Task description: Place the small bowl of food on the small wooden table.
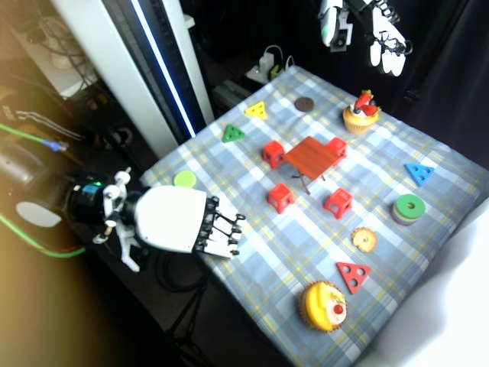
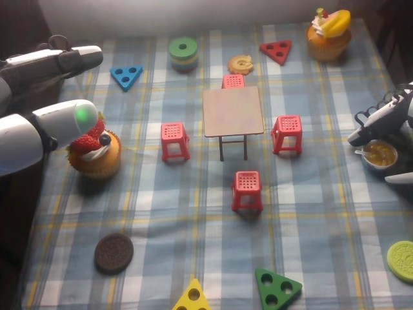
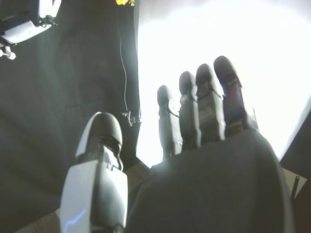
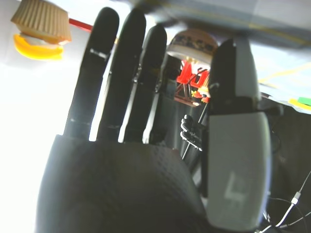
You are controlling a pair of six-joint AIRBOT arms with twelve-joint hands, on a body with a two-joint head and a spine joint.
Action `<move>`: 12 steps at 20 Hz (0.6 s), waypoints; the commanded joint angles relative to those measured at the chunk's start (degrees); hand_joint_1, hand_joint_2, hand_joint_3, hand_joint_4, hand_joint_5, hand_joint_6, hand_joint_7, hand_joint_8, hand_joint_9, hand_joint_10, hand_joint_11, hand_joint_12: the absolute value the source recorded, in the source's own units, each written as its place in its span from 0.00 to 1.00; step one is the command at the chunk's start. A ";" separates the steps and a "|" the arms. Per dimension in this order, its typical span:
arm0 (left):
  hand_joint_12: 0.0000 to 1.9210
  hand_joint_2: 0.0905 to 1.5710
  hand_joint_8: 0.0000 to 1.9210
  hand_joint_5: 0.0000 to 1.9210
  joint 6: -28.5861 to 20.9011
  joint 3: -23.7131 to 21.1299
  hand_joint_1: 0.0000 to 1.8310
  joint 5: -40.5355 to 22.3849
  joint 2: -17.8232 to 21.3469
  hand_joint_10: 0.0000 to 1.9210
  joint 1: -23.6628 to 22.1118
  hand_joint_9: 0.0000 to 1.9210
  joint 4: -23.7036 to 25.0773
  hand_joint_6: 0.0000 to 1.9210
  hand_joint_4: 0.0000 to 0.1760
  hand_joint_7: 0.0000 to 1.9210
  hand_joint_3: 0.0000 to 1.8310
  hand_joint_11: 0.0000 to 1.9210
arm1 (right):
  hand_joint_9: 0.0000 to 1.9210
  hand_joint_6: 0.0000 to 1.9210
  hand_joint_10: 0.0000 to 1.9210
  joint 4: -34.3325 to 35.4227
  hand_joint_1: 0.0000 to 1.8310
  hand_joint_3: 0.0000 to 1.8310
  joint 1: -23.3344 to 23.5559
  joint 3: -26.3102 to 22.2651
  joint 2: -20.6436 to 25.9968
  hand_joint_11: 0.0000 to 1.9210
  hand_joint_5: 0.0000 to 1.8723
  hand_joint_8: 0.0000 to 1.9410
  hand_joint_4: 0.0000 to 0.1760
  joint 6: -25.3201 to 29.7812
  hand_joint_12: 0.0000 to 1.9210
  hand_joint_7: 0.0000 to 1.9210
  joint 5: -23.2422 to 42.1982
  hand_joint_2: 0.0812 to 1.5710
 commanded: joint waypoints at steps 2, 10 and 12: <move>0.35 0.76 0.00 0.21 -0.57 0.11 0.21 -7.28 -0.04 0.00 -0.71 0.14 0.33 0.00 0.58 0.19 0.00 0.00 | 0.61 0.00 0.00 1.25 0.66 0.00 0.83 0.42 0.15 0.45 0.53 0.00 0.00 0.04 0.39 0.57 5.85 0.60; 0.34 0.75 0.00 0.25 -0.64 0.19 0.25 -7.10 0.05 0.00 -0.71 0.16 0.36 0.00 0.26 0.22 0.00 0.00 | 0.65 0.46 0.01 -3.46 0.69 0.00 7.70 0.37 -0.47 0.47 0.56 0.17 0.00 0.04 0.39 0.70 5.89 0.64; 0.38 0.76 0.00 0.25 -0.65 0.23 0.20 -6.97 0.03 0.00 -0.73 0.18 0.45 0.00 0.46 0.23 0.00 0.00 | 0.64 0.47 0.00 -5.12 0.67 0.00 10.57 0.71 -1.35 0.39 0.54 0.39 0.13 0.04 0.54 0.59 5.90 0.67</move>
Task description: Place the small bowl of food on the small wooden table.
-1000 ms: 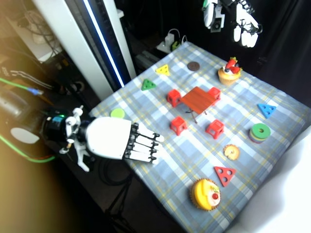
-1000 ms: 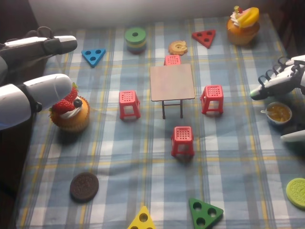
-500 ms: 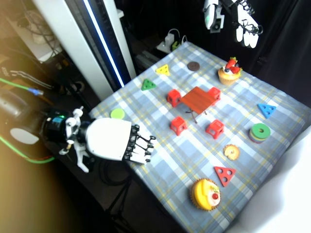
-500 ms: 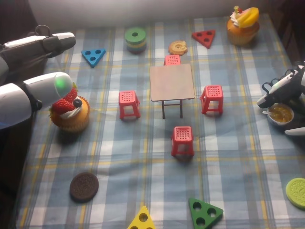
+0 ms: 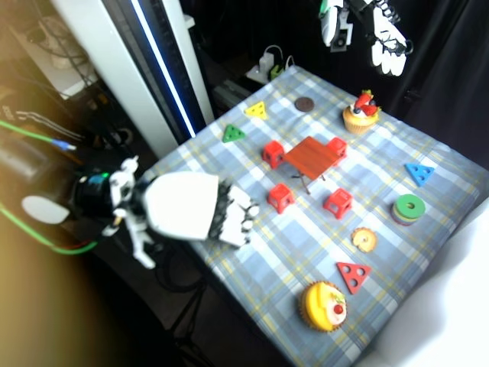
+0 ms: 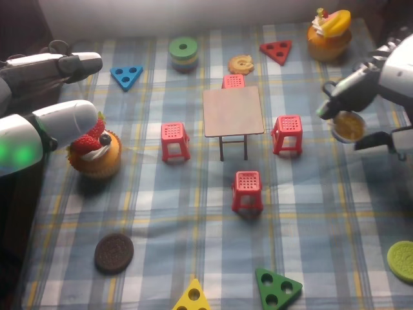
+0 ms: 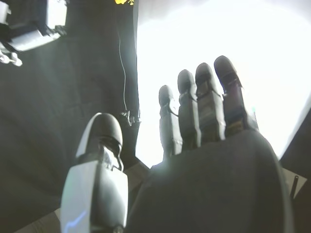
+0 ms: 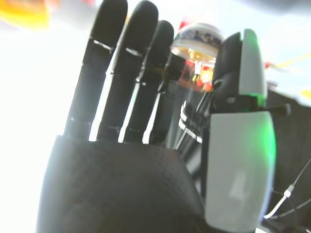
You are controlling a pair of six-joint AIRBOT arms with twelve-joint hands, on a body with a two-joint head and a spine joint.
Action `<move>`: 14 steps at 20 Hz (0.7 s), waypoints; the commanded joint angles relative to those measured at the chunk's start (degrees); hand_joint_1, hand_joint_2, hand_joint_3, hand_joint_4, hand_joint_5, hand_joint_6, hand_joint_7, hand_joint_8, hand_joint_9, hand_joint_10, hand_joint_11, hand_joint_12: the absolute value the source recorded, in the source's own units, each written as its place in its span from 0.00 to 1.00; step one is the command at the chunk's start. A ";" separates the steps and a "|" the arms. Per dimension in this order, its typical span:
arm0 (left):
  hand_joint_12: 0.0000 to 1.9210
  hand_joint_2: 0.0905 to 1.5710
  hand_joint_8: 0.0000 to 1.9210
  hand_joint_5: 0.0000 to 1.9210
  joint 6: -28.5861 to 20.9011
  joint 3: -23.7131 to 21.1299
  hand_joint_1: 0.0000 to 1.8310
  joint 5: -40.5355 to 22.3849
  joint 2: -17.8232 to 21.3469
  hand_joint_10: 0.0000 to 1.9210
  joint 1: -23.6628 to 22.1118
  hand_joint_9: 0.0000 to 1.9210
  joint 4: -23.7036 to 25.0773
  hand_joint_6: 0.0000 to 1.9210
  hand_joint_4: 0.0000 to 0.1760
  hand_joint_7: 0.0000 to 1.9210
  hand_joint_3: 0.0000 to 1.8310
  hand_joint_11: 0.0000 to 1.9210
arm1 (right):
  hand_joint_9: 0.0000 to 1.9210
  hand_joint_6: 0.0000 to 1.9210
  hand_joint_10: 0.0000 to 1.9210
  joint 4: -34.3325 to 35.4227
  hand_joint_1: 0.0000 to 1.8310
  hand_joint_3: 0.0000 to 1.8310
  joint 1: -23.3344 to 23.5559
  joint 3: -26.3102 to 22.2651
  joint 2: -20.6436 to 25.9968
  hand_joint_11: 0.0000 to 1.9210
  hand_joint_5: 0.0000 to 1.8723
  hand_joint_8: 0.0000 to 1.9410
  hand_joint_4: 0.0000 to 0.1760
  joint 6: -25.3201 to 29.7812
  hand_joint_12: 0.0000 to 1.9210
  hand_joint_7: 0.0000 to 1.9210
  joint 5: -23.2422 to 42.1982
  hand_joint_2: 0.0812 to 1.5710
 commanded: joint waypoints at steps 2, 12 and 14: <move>0.40 0.76 0.00 0.25 -0.68 0.21 0.17 -6.93 0.03 0.00 -0.73 0.18 0.39 0.00 0.57 0.23 0.00 0.00 | 0.68 0.38 0.02 0.54 0.68 0.00 2.89 0.58 -0.80 0.37 0.56 0.52 0.00 0.00 0.73 0.56 6.39 0.68; 0.25 0.78 0.00 0.21 -0.96 0.34 0.17 -5.73 -0.01 0.00 -0.78 0.11 0.58 0.00 0.57 0.19 0.00 0.00 | 0.45 0.17 0.59 -4.62 0.70 0.00 12.52 4.01 -7.52 0.12 0.66 0.50 0.00 2.39 0.82 0.59 6.21 0.64; 0.29 0.77 0.00 0.21 -0.96 0.44 0.20 -5.48 -0.22 0.00 -0.84 0.12 0.58 0.00 0.55 0.20 0.00 0.00 | 0.51 0.16 0.40 -5.63 0.70 0.00 13.57 4.23 -8.74 0.22 0.67 0.42 0.00 2.39 0.73 0.62 5.95 0.63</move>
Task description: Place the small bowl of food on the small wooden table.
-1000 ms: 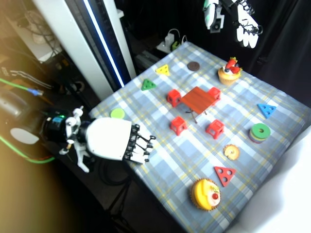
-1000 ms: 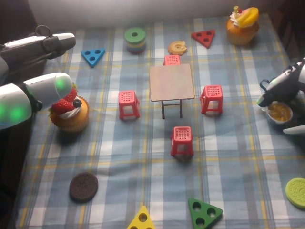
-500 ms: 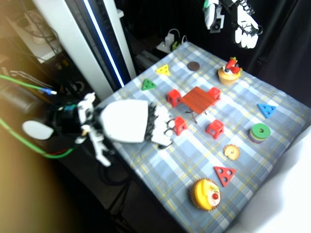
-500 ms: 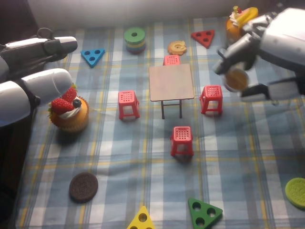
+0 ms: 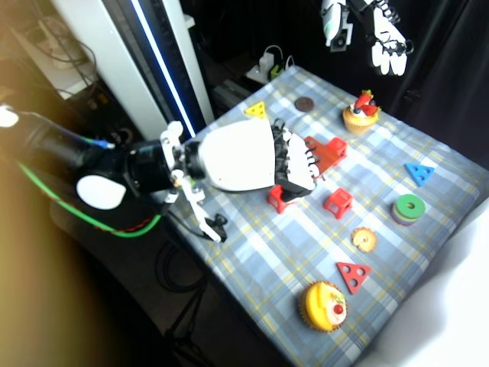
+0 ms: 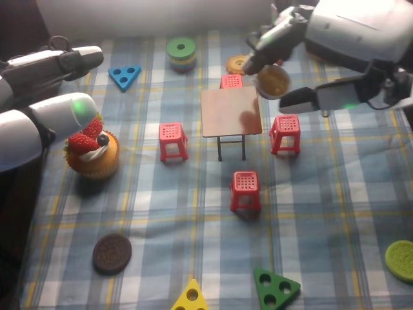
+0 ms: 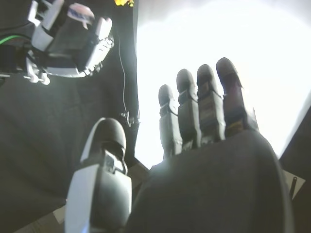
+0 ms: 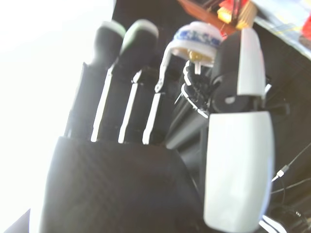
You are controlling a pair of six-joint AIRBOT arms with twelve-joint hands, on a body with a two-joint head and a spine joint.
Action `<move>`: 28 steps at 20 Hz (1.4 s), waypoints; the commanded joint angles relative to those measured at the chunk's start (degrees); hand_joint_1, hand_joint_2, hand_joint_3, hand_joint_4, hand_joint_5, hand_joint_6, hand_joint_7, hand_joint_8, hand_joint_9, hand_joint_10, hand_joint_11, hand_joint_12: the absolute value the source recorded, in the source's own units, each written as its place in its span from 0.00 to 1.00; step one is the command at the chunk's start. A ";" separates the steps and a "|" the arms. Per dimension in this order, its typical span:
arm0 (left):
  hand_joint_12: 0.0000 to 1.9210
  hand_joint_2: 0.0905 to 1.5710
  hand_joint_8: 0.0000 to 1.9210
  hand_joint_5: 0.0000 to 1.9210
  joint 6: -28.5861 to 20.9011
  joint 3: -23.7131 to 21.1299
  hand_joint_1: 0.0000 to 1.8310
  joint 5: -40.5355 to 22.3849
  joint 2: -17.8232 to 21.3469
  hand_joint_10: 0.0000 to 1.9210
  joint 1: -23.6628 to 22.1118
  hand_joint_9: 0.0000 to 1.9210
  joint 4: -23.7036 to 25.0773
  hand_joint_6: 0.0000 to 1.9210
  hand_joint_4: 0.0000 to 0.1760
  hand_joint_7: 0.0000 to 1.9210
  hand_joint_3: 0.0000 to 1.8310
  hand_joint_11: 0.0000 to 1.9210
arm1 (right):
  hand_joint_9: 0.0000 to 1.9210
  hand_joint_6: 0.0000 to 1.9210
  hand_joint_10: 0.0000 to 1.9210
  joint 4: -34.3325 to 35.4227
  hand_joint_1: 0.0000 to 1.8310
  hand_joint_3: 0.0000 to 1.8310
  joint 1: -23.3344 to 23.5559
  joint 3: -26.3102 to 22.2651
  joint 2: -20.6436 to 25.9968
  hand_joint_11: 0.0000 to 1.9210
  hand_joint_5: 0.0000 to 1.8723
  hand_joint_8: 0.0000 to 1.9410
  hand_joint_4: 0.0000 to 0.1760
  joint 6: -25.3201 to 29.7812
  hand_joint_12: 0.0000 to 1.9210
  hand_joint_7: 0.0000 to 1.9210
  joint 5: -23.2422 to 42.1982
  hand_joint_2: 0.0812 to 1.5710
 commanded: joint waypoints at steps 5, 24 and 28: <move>0.30 0.75 0.00 0.20 -0.52 0.68 0.20 -4.78 -0.46 0.00 -1.30 0.11 0.91 0.00 0.76 0.20 0.00 0.00 | 0.60 0.38 0.45 -0.07 0.76 0.00 1.91 0.85 -2.56 0.52 0.59 0.10 0.00 0.03 0.45 0.70 5.26 0.63; 0.27 0.76 0.00 0.23 -0.75 1.14 0.21 -4.08 -0.84 0.00 -1.67 0.21 1.47 0.00 0.62 0.31 0.00 0.00 | 0.58 0.49 0.03 -2.28 0.68 0.00 2.47 2.68 -5.94 0.28 0.54 0.34 0.16 0.03 0.59 0.61 2.98 0.66; 0.27 0.76 0.00 0.24 -0.95 1.16 0.19 -4.12 -0.84 0.00 -1.67 0.22 1.53 0.01 0.57 0.31 0.00 0.00 | 0.59 0.17 0.03 -2.40 0.60 0.00 2.47 2.77 -5.94 0.26 0.50 0.02 0.24 0.03 0.79 0.58 2.89 0.61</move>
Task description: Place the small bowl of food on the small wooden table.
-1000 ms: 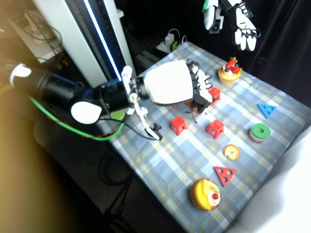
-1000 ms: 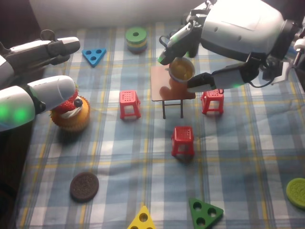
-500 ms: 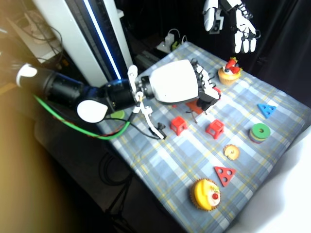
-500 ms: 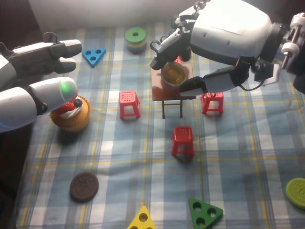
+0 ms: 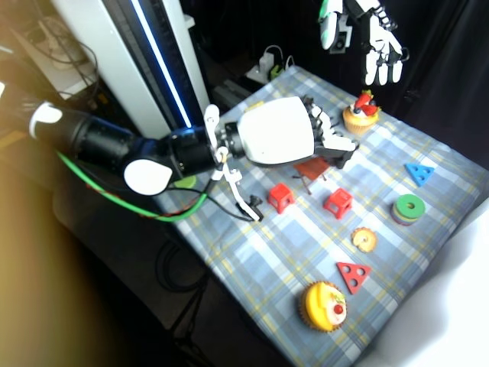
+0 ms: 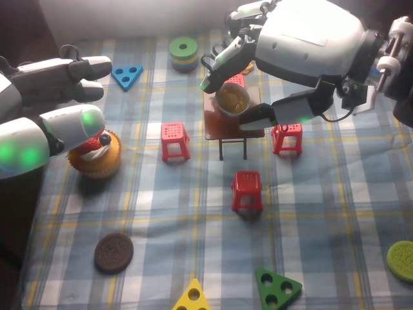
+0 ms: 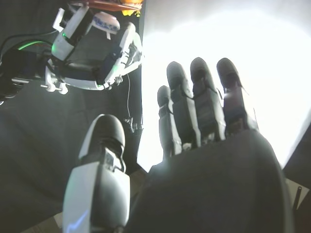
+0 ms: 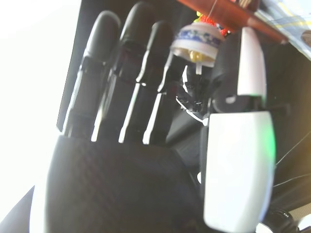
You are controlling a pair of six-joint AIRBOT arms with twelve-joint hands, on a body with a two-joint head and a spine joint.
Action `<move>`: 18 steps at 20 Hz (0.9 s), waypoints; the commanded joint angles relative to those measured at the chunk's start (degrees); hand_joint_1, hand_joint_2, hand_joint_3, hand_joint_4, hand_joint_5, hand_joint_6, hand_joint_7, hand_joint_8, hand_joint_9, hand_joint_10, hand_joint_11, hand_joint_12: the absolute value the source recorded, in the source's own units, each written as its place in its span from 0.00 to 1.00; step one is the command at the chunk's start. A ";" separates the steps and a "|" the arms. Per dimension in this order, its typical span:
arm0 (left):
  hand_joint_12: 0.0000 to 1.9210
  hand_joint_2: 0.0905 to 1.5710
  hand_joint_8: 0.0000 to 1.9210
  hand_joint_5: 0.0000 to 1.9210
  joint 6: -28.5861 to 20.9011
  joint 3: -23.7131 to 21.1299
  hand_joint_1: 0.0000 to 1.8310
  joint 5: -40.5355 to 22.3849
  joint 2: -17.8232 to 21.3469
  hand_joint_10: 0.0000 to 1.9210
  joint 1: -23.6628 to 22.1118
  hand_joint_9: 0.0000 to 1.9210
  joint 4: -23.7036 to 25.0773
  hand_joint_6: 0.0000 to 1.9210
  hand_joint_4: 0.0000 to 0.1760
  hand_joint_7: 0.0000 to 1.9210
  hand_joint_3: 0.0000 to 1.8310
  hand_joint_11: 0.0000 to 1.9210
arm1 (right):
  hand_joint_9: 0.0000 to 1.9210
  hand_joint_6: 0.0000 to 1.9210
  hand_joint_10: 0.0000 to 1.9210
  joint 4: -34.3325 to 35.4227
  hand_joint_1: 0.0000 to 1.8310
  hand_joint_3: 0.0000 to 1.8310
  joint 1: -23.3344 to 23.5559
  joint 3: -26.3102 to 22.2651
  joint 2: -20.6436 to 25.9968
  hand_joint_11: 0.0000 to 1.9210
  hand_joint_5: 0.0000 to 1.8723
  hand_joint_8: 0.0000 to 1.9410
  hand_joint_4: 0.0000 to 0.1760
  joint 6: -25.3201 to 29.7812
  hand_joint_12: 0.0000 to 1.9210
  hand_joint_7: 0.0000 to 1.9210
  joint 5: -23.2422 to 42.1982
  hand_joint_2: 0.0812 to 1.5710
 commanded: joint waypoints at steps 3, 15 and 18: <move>0.32 0.76 0.00 0.23 -0.72 0.31 0.19 -6.70 -0.38 0.00 -0.97 0.22 0.28 0.00 0.65 0.31 0.00 0.00 | 0.51 0.01 0.00 1.40 0.60 0.00 0.63 0.29 0.12 0.14 0.51 0.00 0.07 -0.18 0.69 0.54 5.07 0.59; 0.36 0.77 0.00 0.23 -1.27 0.49 0.21 -7.09 -0.37 0.00 -0.94 0.20 -0.14 0.00 0.70 0.32 0.00 0.00 | 0.48 0.00 0.00 1.41 0.59 0.00 1.08 0.53 0.52 0.15 0.42 0.00 0.07 -0.18 0.58 0.50 4.58 0.57; 0.34 0.77 0.00 0.23 -1.31 0.45 0.21 -7.05 -0.37 0.00 -0.94 0.19 -0.14 0.00 0.61 0.32 0.00 0.00 | 0.42 0.00 0.00 1.42 0.58 0.00 1.20 0.34 0.94 0.01 0.39 0.00 0.18 -0.18 0.51 0.48 4.58 0.56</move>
